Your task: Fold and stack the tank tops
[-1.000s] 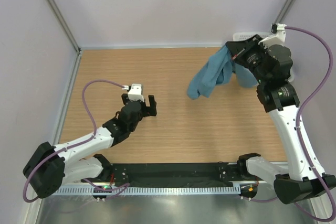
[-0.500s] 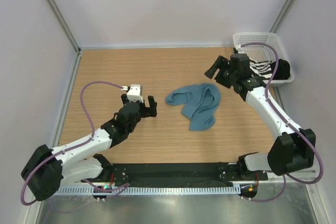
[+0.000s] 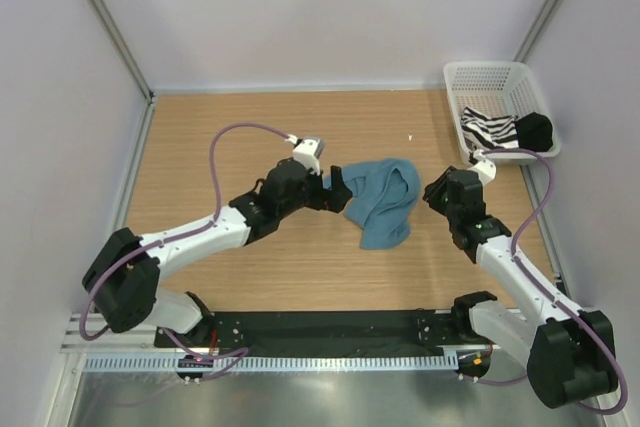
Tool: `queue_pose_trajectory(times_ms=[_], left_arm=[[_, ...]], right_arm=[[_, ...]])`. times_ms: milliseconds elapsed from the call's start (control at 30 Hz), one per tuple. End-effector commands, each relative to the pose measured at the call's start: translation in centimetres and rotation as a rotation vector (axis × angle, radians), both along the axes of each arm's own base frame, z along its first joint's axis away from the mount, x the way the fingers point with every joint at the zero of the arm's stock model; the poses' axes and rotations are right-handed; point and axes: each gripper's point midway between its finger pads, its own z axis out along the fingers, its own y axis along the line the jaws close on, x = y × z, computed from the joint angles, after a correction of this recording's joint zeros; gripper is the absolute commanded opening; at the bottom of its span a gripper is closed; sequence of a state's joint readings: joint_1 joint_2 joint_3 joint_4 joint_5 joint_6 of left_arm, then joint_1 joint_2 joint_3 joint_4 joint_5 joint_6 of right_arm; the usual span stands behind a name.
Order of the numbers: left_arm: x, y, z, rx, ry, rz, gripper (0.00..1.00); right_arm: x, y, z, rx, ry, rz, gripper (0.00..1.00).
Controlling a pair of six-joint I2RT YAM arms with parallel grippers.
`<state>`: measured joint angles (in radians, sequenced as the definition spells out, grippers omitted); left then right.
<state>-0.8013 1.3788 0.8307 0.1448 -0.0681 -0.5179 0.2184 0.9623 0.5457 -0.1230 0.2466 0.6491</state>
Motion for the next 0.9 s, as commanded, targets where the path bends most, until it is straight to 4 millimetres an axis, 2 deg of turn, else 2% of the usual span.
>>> queue_pose_trajectory(times_ms=[0, 67, 100, 133, 233, 267, 300, 333, 400, 433, 467, 600, 667, 700, 733, 800, 833, 867], left_arm=[[-1.7, -3.8, -0.5, 0.023, 0.071, -0.099, 0.94], [-1.6, -5.1, -1.0, 0.075, 0.075, -0.125, 0.94], [-1.4, -6.7, 0.3, 0.082, 0.055, -0.143, 0.93], [-1.5, -7.0, -2.0, 0.159, 0.102, -0.149, 0.93], [-0.7, -8.5, -3.3, 0.251, 0.13, -0.151, 0.91], [-0.4, -8.7, -3.4, 0.265, 0.137, -0.141, 0.91], [-0.5, -8.3, -4.3, 0.313, 0.171, -0.136, 0.9], [0.1, -9.1, -3.6, 0.308, 0.168, -0.135, 0.89], [0.0, -9.1, -6.0, 0.36, 0.225, -0.13, 0.87], [0.4, -9.5, -5.8, 0.352, 0.228, -0.115, 0.86], [0.5, -9.5, -6.7, 0.367, 0.24, -0.106, 0.86], [1.4, -9.3, -8.0, 0.418, 0.243, -0.072, 0.82], [2.1, -9.3, -8.4, 0.443, 0.234, -0.058, 0.77], [2.2, -9.1, -9.7, 0.469, 0.26, -0.058, 0.73], [2.1, -9.4, -10.4, 0.457, 0.291, -0.083, 0.58], [2.4, -9.2, -10.6, 0.44, 0.311, -0.084, 0.39], [2.6, -8.9, -10.5, 0.433, 0.314, -0.077, 0.2], [2.8, -8.6, -10.1, 0.424, 0.311, -0.068, 0.1]], right_arm=[[0.9, -0.7, 0.0, 0.018, -0.096, -0.062, 0.36], [0.9, -0.4, -1.0, 0.034, -0.093, -0.05, 0.41], [0.9, -0.3, -1.1, 0.036, -0.087, -0.049, 0.41], [0.9, -0.3, -1.3, 0.033, -0.085, -0.049, 0.41], [0.7, -0.8, -2.6, 0.019, -0.062, -0.072, 0.41], [0.7, -0.8, -2.7, 0.024, -0.07, -0.072, 0.41], [0.7, -0.8, -2.7, 0.027, -0.077, -0.075, 0.42], [0.6, -0.7, -2.8, 0.03, -0.08, -0.071, 0.43], [0.5, -1.0, -2.9, 0.028, -0.095, -0.082, 0.44], [0.3, -1.3, -2.9, 0.017, -0.098, -0.094, 0.44], [0.3, -1.5, -2.8, 0.014, -0.104, -0.101, 0.44], [0.0, -1.9, -2.6, 0.013, -0.129, -0.118, 0.44], [0.1, -1.8, -2.7, 0.016, -0.128, -0.112, 0.44], [0.1, -1.6, -2.8, 0.019, -0.128, -0.107, 0.44], [0.2, -1.5, -2.9, 0.019, -0.121, -0.103, 0.44], [0.2, -1.5, -3.2, 0.016, -0.113, -0.097, 0.44], [0.3, -1.4, -3.4, 0.013, -0.107, -0.095, 0.44], [0.3, -1.1, -3.3, 0.02, -0.107, -0.083, 0.44]])
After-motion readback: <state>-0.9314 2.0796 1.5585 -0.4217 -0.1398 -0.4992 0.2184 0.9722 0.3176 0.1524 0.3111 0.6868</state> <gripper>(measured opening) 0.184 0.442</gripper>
